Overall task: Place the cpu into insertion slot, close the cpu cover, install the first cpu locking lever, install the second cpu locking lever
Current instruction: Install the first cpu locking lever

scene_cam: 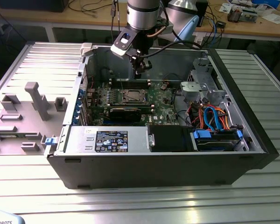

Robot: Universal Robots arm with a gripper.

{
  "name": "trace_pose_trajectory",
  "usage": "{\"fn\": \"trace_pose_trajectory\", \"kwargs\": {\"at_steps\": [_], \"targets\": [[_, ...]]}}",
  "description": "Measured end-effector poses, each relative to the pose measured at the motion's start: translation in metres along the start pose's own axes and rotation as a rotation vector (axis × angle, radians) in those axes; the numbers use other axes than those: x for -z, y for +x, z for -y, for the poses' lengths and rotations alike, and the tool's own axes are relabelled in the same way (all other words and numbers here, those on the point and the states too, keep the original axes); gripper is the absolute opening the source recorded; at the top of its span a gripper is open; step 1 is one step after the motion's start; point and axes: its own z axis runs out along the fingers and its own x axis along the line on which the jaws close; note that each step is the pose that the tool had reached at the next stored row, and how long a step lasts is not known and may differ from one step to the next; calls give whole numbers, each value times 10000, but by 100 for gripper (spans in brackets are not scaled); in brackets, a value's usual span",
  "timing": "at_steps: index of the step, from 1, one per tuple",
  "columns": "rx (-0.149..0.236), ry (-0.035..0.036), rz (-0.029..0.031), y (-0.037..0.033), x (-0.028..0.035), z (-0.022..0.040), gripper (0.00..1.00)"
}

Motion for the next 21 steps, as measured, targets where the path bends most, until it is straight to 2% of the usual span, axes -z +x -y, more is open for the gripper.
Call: {"fn": "trace_pose_trajectory", "kwargs": {"at_steps": [7, 8, 13, 19, 21], "targets": [[95, 5, -1, 0, 0, 1, 11], [219, 12, -2, 0, 0, 1, 11], [1473, 75, -15, 0, 0, 3, 11], [1584, 82, -16, 1, 0, 4, 11], [1632, 83, -18, 13, -1, 34, 11]]}}
